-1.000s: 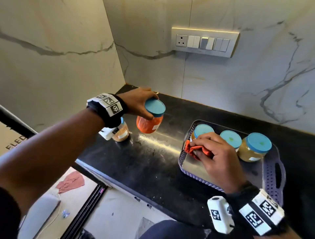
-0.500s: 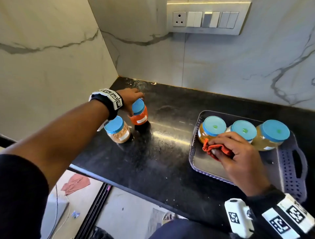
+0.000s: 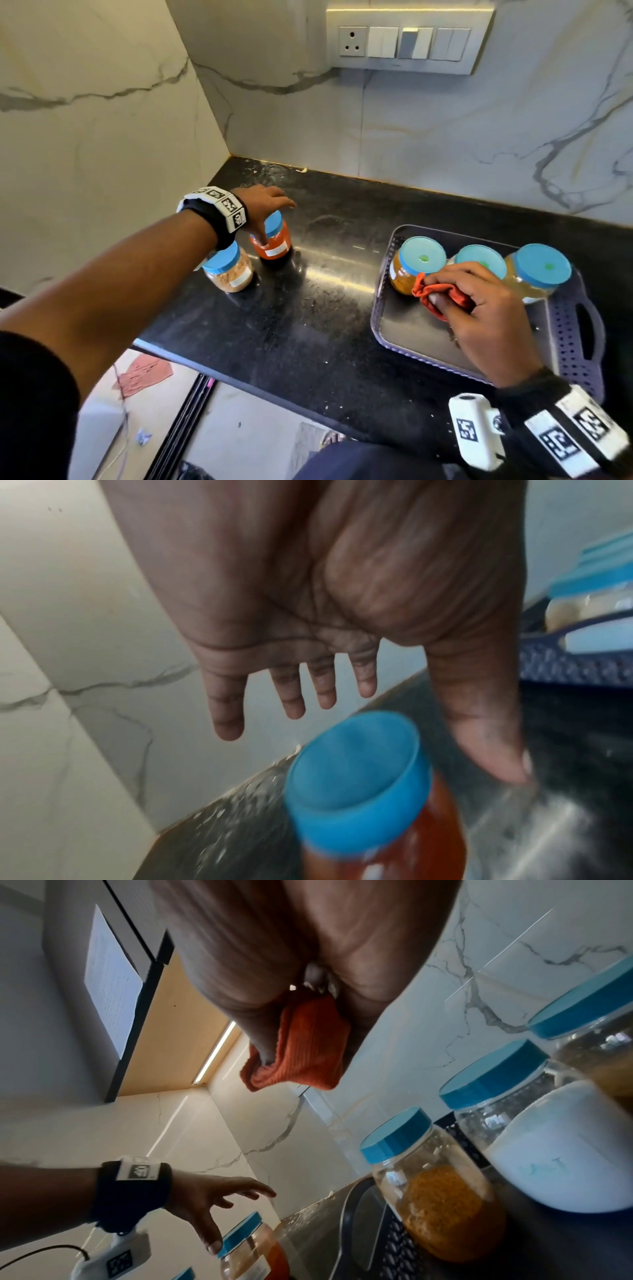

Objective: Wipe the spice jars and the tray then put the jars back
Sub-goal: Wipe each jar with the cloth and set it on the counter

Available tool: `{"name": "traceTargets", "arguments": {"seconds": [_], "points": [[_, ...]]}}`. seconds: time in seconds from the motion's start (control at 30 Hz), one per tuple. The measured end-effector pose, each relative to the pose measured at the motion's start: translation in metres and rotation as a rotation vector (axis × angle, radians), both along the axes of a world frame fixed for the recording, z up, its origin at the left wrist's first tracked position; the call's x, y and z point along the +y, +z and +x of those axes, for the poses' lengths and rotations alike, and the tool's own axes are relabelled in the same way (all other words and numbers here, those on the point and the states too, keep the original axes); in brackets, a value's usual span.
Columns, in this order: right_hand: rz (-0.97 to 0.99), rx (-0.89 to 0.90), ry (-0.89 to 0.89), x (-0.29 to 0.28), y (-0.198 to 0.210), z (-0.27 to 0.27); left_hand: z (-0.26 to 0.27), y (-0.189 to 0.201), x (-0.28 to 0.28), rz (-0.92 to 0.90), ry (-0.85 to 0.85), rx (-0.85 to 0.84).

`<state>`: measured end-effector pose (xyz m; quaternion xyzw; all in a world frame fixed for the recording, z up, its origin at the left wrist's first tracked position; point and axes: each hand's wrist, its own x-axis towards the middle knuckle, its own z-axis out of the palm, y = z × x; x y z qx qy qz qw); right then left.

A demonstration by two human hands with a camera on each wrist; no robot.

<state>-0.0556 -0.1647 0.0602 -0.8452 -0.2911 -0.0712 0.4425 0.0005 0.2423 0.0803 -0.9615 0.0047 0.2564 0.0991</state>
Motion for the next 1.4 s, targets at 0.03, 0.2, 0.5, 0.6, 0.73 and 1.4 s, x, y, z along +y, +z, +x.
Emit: {"name": "traceTargets", "arguments": {"seconds": [0.03, 0.2, 0.5, 0.6, 0.73, 1.4], "points": [[-0.008, -0.007, -0.039, -0.007, 0.000, 0.003, 0.001, 0.004, -0.012, -0.005, -0.025, -0.046], [-0.004, 0.038, -0.283, -0.047, -0.007, 0.024, -0.004, 0.007, -0.086, -0.208, -0.009, -0.351], [0.084, 0.147, -0.446, -0.117, -0.011, 0.025, 0.001, -0.044, -0.212, -0.312, 0.066, -0.356], [0.151, 0.222, -0.449, -0.127, -0.019, 0.019, 0.007, -0.052, -0.221, -0.333, 0.105, -0.329], [0.288, 0.309, -0.468, -0.142, -0.017, 0.011, 0.014, -0.057, -0.237, -0.304, 0.137, -0.300], [0.826, 0.711, -0.384, -0.123, 0.012, 0.005, -0.072, 0.000, -0.225, -1.549, 0.423, -0.741]]}}
